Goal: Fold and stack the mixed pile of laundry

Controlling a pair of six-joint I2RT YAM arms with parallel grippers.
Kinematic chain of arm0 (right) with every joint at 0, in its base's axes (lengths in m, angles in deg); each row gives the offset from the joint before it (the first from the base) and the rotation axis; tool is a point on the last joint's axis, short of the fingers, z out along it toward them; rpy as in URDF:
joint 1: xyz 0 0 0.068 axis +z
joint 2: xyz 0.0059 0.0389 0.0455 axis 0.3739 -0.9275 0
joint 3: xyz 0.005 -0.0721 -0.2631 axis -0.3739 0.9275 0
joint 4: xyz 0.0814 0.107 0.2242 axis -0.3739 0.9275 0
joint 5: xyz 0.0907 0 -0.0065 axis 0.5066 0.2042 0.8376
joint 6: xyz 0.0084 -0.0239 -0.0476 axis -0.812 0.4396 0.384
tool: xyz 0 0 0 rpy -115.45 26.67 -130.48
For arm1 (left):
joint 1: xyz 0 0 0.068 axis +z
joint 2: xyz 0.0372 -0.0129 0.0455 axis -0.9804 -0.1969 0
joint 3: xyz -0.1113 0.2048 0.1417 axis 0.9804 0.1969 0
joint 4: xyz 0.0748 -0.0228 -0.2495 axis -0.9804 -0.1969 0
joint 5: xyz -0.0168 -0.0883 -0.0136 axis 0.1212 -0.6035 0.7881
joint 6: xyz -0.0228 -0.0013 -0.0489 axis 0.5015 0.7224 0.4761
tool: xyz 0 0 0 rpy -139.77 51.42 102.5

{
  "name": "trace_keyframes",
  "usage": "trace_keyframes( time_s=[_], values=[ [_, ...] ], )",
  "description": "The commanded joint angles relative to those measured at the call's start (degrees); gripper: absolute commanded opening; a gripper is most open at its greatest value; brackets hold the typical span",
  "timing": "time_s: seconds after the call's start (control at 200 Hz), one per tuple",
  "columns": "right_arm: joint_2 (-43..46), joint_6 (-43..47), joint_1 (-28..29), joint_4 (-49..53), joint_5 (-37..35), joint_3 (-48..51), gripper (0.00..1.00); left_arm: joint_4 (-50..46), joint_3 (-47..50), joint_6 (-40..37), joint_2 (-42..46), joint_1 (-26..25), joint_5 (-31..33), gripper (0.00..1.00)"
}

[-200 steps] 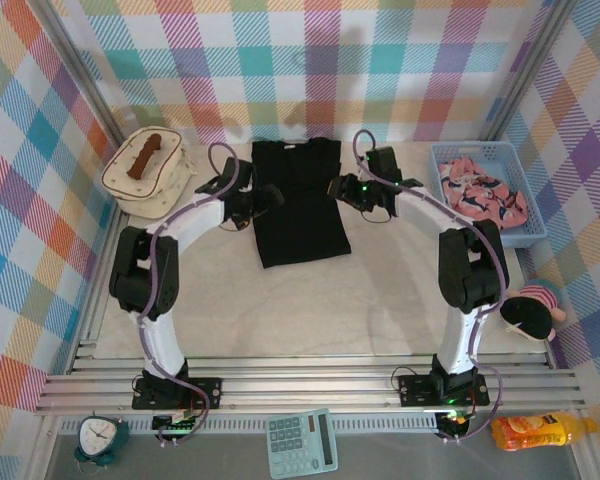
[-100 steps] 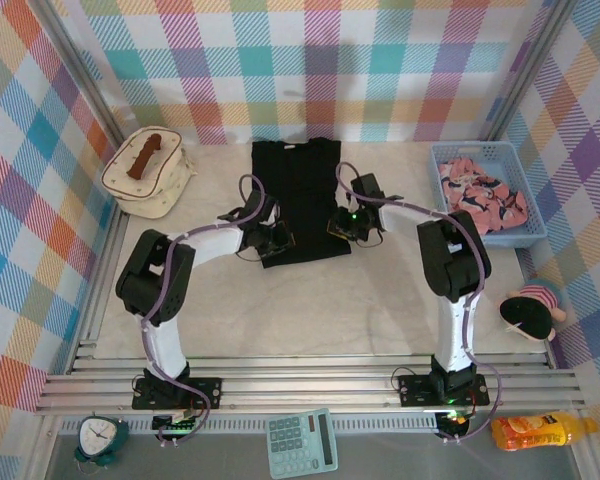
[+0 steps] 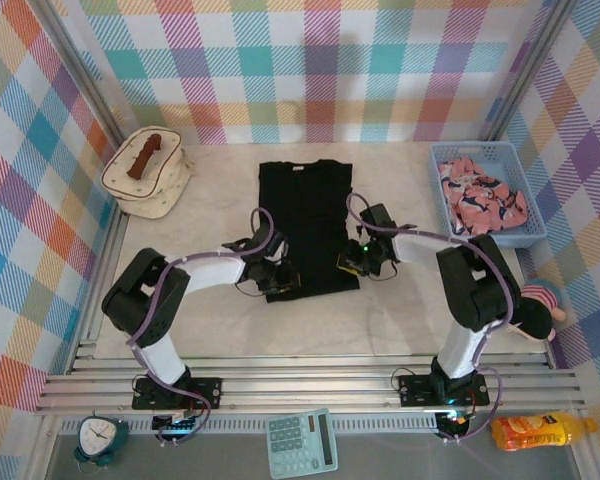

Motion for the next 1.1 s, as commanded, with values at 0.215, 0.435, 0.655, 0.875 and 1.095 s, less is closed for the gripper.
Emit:
trace_keyframes(
  time_s=[0.215, 0.435, 0.655, 0.875, 1.095],
  values=[
    [6.7, 8.4, 0.2, 9.4, -9.1, -6.0, 0.52, -13.8, -7.9, -0.1, 9.1, 4.4, 17.5, 0.79],
    [-1.9, 11.5, 0.2, 5.8, -14.0, -13.8, 0.52, -6.7, -4.6, -1.8, 9.3, 12.8, 22.8, 0.79],
    [-10.3, 11.6, 0.5, 3.4, -11.3, -21.0, 0.51, 2.3, -3.2, -3.9, 4.1, 15.8, 19.6, 0.76],
    [-14.9, 10.0, 0.6, 2.6, -9.6, -24.4, 0.49, 9.2, -3.2, -2.8, -2.0, 15.9, 15.2, 0.69],
    [-16.5, 10.0, 0.7, 3.6, -10.8, -25.8, 0.32, 13.7, -3.9, -1.5, -5.1, 15.8, 11.6, 0.57]
  ],
)
